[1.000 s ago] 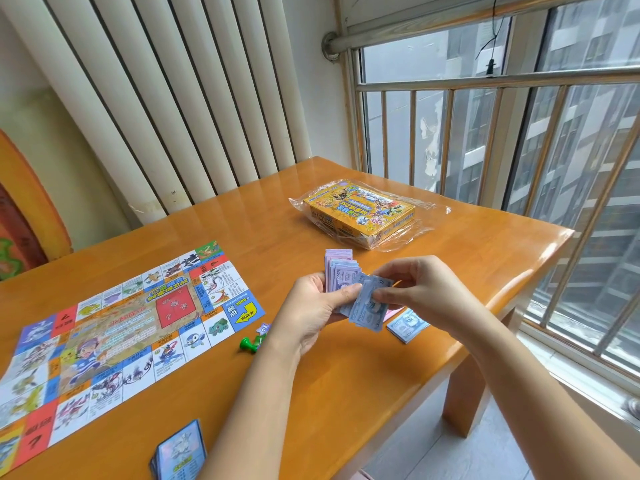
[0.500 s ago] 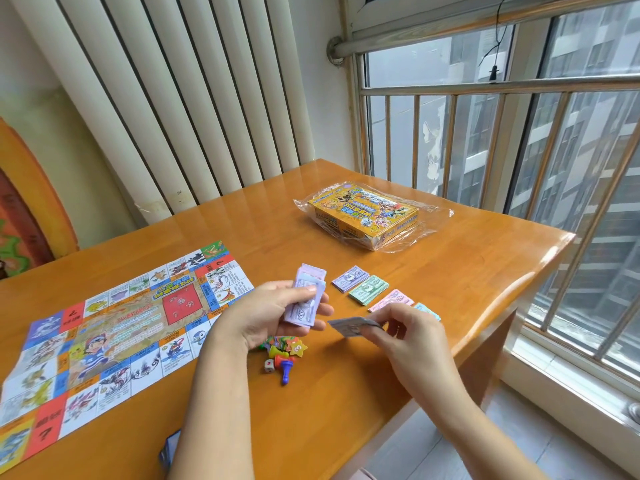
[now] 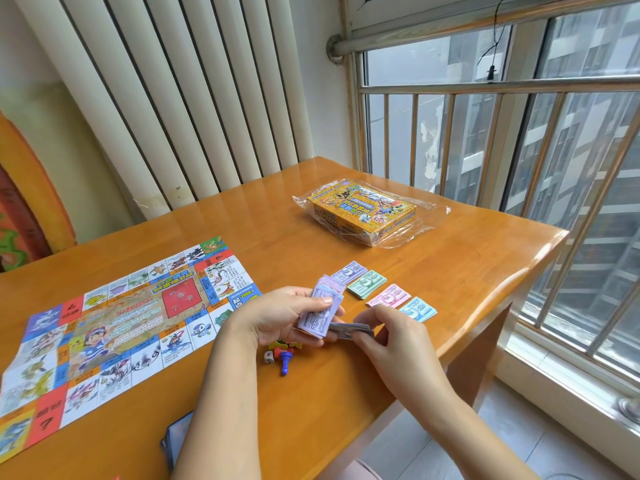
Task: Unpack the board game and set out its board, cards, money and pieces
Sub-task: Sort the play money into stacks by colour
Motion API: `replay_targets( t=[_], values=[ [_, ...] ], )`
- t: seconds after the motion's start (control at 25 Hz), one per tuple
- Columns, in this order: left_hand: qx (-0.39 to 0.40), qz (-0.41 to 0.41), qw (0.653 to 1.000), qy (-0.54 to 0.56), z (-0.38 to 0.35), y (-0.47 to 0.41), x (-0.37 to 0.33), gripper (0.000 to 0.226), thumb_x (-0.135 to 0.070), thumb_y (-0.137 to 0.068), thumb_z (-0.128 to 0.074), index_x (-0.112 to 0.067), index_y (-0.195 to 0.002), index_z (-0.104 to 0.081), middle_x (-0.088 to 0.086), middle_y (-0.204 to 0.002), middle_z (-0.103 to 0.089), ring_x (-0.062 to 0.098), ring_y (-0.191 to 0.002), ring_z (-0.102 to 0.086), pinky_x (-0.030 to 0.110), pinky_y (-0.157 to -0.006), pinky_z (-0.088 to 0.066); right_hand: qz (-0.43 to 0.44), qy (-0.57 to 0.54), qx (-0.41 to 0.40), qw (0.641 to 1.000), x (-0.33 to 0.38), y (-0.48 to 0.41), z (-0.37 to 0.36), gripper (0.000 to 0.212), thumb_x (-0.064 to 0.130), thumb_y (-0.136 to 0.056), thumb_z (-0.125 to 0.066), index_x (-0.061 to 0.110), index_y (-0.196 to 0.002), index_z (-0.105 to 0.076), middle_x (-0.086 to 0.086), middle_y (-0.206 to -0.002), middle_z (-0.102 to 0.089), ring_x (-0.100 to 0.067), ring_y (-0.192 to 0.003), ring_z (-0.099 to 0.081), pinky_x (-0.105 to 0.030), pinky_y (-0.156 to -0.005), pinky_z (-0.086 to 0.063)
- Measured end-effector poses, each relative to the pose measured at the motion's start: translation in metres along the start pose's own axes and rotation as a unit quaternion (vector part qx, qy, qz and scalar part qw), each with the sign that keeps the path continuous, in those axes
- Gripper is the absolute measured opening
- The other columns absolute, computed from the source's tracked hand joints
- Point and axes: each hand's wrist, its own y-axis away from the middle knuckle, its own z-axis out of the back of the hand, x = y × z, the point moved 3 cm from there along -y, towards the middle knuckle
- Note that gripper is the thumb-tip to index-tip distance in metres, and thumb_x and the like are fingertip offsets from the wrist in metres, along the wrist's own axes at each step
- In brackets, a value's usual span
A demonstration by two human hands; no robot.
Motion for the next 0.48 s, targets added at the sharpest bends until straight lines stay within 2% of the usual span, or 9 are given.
replay_targets(
  t=[0.16,0.36,0.48],
  values=[
    [-0.022,0.001,1.000,0.015,0.006,0.000,0.001,0.020,-0.021,-0.096,-0.051,-0.009,-0.100,-0.067,0.007,-0.089,-0.072,0.022,-0.075,-0.072,0.024,-0.060,-0.057,0.019,0.014,-0.011,1.000,-0.001,-0.001,-0.004,0.012,0.022,-0.085,-0.068,0.026,-0.096,-0.065,0.015,-0.082,-0.057,0.001,-0.061,-0.049,-0.009,-0.062,-0.036],
    [-0.025,-0.001,0.999,0.020,0.008,-0.002,0.003,0.023,-0.020,-0.097,-0.050,-0.007,-0.103,-0.067,0.009,-0.090,-0.071,0.020,-0.075,-0.072,0.023,-0.062,-0.058,0.046,0.046,0.006,0.998,-0.001,-0.003,-0.011,0.012,0.022,-0.088,-0.064,0.022,-0.099,-0.064,0.013,-0.087,-0.053,0.006,-0.066,-0.043,-0.007,-0.065,-0.033],
    [-0.023,-0.007,1.000,0.009,0.007,-0.003,0.003,0.022,-0.020,-0.097,-0.050,-0.008,-0.102,-0.068,0.009,-0.092,-0.071,0.019,-0.076,-0.072,0.025,-0.067,-0.057,0.050,0.050,0.012,0.997,0.000,-0.003,-0.013,0.015,0.022,-0.088,-0.062,0.026,-0.103,-0.062,0.011,-0.094,-0.053,0.001,-0.069,-0.045,-0.010,-0.065,-0.034]
  ],
)
